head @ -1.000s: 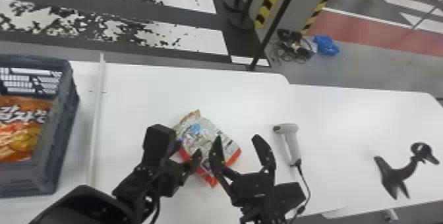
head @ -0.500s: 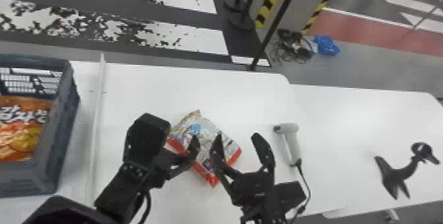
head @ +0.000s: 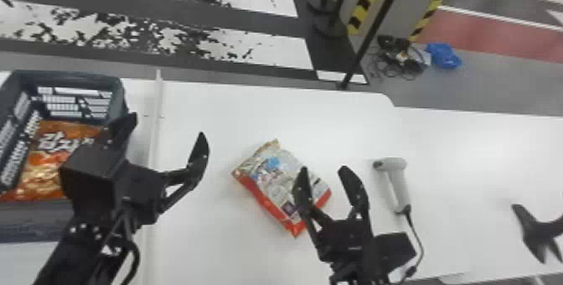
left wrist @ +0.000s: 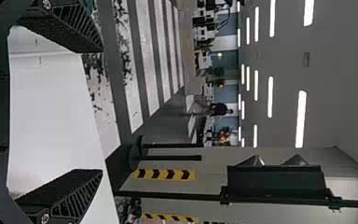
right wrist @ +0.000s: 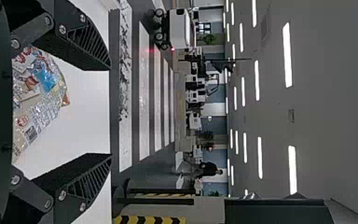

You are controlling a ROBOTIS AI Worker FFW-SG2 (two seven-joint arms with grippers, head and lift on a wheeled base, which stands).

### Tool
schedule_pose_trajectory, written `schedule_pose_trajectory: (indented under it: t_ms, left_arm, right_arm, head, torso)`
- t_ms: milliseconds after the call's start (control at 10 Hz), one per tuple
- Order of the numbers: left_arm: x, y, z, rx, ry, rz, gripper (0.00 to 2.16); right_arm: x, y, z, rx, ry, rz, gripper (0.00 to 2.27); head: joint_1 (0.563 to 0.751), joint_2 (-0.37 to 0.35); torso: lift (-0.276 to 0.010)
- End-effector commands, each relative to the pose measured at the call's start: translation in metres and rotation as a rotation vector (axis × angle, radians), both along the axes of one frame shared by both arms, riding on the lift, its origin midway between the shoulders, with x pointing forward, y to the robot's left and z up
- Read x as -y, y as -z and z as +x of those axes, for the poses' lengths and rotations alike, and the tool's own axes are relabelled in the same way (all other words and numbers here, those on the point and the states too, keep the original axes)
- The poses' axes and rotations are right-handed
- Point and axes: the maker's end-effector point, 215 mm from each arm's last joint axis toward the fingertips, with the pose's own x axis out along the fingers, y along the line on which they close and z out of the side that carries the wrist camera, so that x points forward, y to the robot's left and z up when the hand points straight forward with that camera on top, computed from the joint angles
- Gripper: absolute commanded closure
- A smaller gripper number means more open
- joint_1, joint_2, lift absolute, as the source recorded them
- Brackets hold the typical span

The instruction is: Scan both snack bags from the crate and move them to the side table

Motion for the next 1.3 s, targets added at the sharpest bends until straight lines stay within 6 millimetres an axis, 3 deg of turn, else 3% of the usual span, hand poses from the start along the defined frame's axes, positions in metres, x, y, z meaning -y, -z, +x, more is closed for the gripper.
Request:
schedule_pose_trajectory:
  t_ms: [0,200,300,600,900,1200]
  left_arm:
    - [-0.030,-0.011,-0.009,0.065,-0.044,-0.003,0.08]
    - [-0.052,-0.005,-0.022,0.073,-0.065,0.007,0.08]
    - [-0.062,-0.006,-0.029,0.095,-0.049,-0.012,0.08]
    - [-0.102,-0.003,-0.030,0.112,-0.094,-0.019,0.08]
    - [-0.133,-0.008,-0.032,0.121,-0.132,-0.044,0.09]
    - [-0.146,-0.009,-0.031,0.119,-0.145,-0.071,0.09]
  right_arm:
    - [-0.004,0.009,0.000,-0.027,-0.014,-0.018,0.69]
    - [-0.010,0.027,-0.001,-0.085,-0.037,-0.060,1.77]
    - [-0.018,0.034,-0.002,-0.110,-0.079,-0.068,2.04]
    - [-0.054,0.044,0.005,-0.169,-0.242,-0.065,2.22]
    - [-0.086,0.077,0.023,-0.330,-0.398,-0.106,2.22]
    - [-0.114,0.097,0.041,-0.429,-0.488,-0.157,2.22]
  head:
    - [0.695,-0.208]
    - [0.695,-0.159]
    - [0.695,-0.136]
    - [0.695,-0.054]
    - [0.695,0.074]
    - [0.695,0.136]
  torso:
    - [-0.075]
    - [-0.075]
    - [-0.075]
    - [-0.075]
    - [-0.075]
    - [-0.075]
